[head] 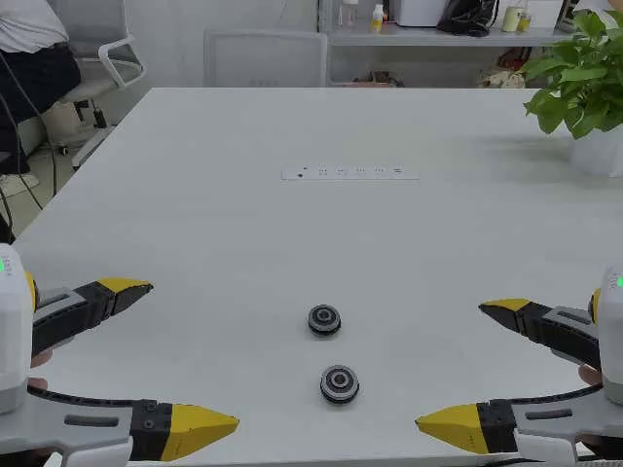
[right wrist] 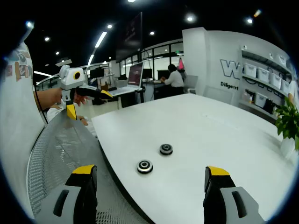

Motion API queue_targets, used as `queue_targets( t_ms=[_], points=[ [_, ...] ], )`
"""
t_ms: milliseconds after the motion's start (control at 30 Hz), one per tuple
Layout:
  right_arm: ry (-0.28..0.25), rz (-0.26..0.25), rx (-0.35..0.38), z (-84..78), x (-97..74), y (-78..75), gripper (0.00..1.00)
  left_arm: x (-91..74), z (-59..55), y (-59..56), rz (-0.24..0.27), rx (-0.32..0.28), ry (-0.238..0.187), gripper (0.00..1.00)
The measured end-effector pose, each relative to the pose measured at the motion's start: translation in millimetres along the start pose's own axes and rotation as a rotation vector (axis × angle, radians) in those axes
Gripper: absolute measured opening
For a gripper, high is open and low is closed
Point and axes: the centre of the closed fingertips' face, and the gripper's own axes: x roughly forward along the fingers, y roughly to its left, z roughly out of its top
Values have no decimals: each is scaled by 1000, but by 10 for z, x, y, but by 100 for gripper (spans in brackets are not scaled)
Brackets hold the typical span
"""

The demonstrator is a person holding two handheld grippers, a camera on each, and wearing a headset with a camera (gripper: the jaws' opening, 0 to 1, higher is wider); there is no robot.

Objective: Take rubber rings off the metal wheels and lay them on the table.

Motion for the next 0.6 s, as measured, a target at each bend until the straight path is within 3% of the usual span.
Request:
queue_targets(
  t_ms=[600],
  points=[
    [15,3,-15,-34,-20,-18,88,7,-17,-10,-4,3,8,97]
  ],
)
